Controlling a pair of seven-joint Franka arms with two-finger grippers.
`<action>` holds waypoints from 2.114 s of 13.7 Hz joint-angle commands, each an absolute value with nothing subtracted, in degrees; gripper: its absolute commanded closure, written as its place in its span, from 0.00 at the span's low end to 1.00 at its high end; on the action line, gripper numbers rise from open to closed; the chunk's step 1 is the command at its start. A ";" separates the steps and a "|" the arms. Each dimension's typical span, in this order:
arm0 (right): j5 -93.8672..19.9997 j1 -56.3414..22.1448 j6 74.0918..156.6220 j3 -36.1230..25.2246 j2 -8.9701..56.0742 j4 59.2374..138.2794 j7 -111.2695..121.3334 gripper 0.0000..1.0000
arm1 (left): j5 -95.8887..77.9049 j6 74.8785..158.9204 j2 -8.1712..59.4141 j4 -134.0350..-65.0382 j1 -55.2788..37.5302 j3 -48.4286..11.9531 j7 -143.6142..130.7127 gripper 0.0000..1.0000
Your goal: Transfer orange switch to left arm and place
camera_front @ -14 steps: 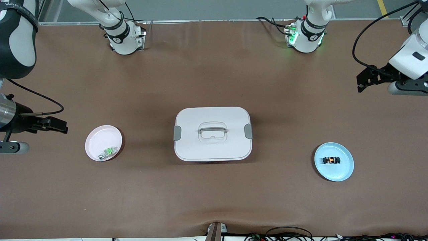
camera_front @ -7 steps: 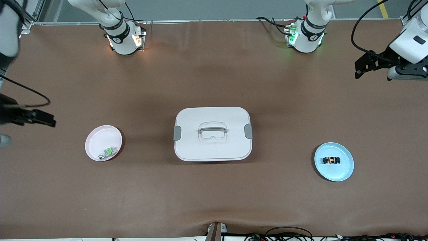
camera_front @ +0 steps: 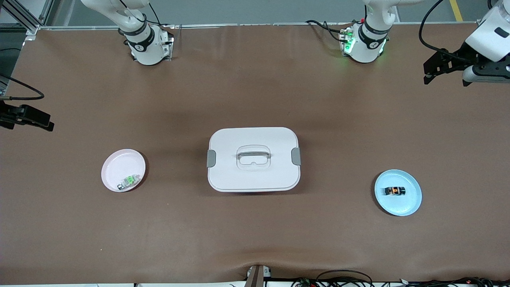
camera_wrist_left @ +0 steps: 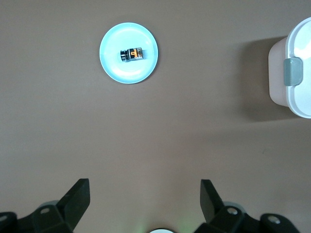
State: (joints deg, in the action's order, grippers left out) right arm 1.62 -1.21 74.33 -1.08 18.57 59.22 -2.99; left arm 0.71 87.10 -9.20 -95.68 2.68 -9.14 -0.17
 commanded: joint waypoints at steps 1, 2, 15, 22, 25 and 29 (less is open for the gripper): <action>1.41 -1.05 74.00 -0.35 16.96 60.91 -5.53 0.00 | 0.88 87.89 -10.64 -97.38 2.46 -8.96 0.26 0.00; 1.41 -1.05 73.57 -0.35 16.88 61.17 -6.58 0.00 | 0.88 87.98 -10.63 -97.38 2.55 -8.96 0.26 0.00; 1.14 1.14 85.51 -0.09 1.76 87.09 -6.86 0.00 | 0.79 89.91 -9.84 -97.30 3.60 -8.35 0.26 0.00; -0.88 1.58 84.82 -0.09 1.23 86.75 -6.77 0.00 | 0.18 89.47 -9.84 -97.12 5.18 -8.26 0.44 0.00; -0.79 1.50 83.07 0.00 1.32 84.39 -6.77 0.00 | 0.18 89.21 -9.84 -97.21 5.19 -8.26 -0.53 0.00; -0.97 0.97 82.27 -0.09 1.49 81.84 -6.94 0.00 | -0.09 88.86 -9.41 -97.21 4.75 -8.87 -6.75 0.00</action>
State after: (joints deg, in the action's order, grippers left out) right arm -0.25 0.74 83.29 -0.45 1.83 83.44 -6.20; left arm 0.62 88.92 -9.26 -96.92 4.86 -8.45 -3.83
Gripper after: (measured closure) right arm 0.000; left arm 0.000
